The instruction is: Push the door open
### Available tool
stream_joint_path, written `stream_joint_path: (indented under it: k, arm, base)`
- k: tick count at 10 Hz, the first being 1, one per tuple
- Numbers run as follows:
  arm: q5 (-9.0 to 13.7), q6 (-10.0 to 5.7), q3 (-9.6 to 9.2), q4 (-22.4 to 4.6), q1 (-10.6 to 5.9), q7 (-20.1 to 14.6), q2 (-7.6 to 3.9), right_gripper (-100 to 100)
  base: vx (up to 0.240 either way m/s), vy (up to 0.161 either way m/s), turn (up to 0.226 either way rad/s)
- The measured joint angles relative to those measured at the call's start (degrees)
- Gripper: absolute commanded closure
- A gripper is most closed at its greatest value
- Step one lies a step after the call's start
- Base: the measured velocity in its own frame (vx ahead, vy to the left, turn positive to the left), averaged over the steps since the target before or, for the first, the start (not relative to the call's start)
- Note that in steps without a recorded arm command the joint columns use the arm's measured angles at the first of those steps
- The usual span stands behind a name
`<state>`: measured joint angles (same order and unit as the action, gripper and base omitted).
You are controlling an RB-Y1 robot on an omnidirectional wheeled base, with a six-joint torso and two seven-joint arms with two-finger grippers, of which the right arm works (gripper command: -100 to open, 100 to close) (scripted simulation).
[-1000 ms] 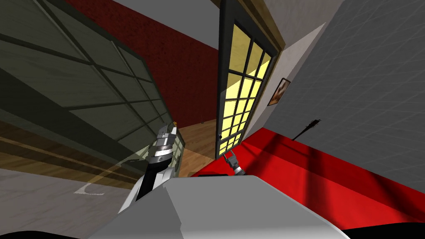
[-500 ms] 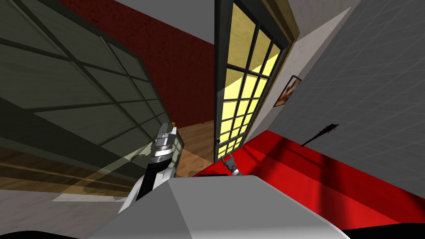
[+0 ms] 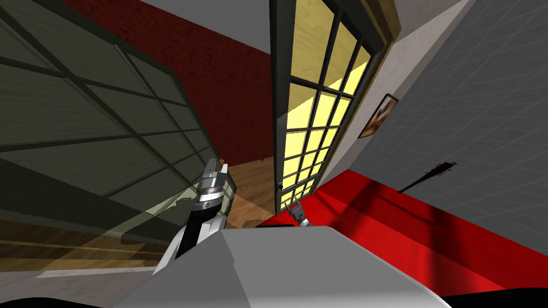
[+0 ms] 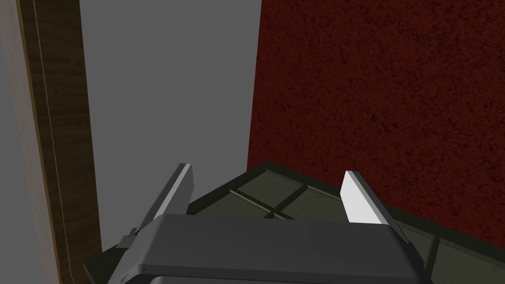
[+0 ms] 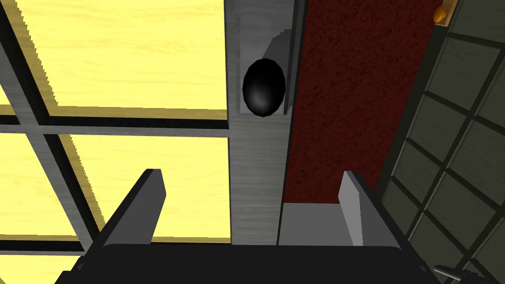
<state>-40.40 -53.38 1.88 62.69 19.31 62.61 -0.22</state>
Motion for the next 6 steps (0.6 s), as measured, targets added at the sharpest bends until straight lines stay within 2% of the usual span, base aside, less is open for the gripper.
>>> stream_joint_path:
  k: [2,3,5,6]
  arm:
    - [0.26,0.09,0.16,-0.72,-0.69,0.23,-0.94,-100]
    - [0.39,0.17,0.22,-1.01,-0.98,0.32,-0.97,-100]
    - [0.67,0.27,0.41,-1.84,-1.73,0.55,-0.19,-100]
    - [0.73,0.41,0.38,-1.88,-1.84,0.65,0.81,-100]
  base:
    - [0.192,0.102,0.016]
    - [0.194,0.083,0.018]
    - [0.184,0.055,0.015]
    - [0.090,0.017,0.004]
